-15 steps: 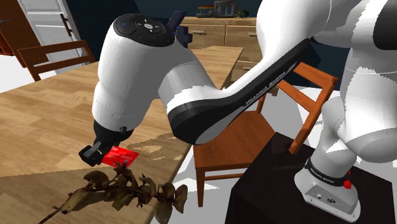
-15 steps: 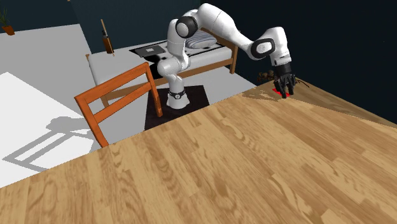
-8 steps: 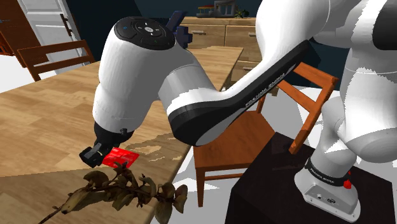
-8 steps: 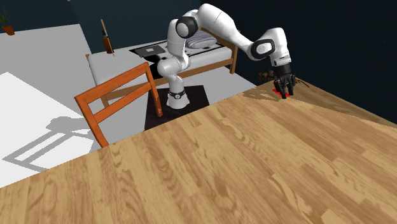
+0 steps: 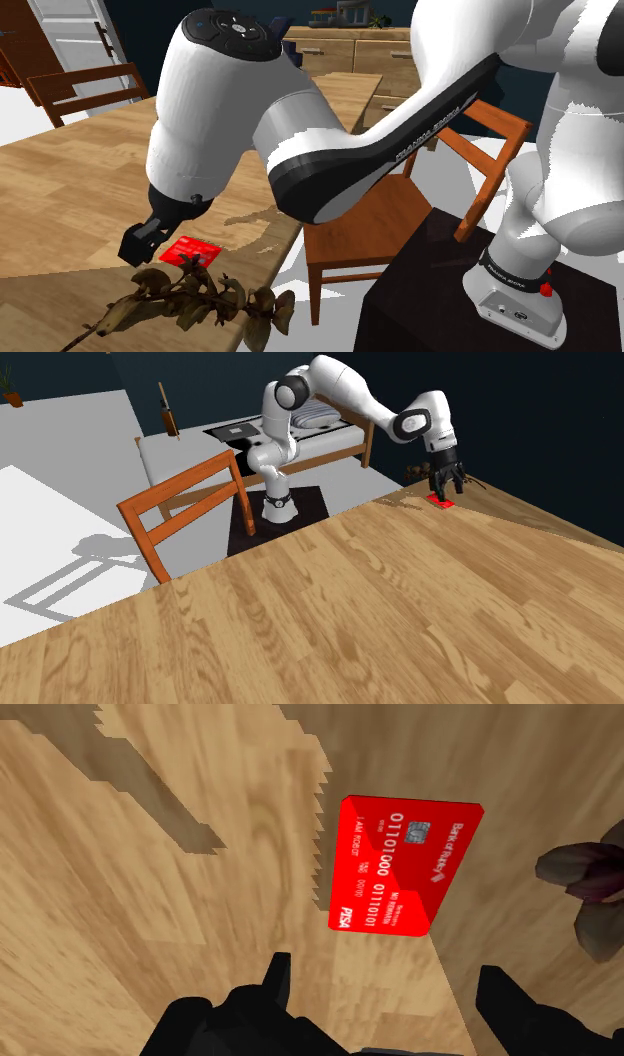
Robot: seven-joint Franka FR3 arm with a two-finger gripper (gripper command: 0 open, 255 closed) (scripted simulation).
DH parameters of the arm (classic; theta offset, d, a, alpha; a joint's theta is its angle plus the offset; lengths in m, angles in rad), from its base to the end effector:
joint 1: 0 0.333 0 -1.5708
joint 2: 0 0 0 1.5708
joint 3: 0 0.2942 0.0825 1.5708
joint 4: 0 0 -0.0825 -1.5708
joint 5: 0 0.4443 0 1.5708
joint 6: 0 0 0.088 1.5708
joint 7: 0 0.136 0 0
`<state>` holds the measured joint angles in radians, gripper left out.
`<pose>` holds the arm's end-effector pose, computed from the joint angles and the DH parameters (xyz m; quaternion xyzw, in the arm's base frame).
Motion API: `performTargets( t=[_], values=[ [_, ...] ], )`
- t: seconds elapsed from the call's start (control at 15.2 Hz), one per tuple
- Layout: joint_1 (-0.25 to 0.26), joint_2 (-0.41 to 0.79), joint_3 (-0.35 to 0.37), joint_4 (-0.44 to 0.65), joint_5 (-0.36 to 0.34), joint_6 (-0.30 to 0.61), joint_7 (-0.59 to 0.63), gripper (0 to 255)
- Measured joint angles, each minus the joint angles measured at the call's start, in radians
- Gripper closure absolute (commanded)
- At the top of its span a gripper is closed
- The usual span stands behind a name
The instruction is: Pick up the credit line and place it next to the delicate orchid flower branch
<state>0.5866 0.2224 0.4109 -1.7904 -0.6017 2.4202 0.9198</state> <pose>0.4116 0.5879 0.4115 -0.9369 -0.1994 -0.2816 0.0568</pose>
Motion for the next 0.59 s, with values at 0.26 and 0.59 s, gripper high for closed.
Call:
performTargets(
  t=[0.26,0.59],
  values=[
    [-0.005,-0.070,0.018,-0.021,0.050,-0.039,-0.027,0],
    [-0.006,-0.077,0.019,-0.025,0.055,-0.042,-0.030,0]
  ],
)
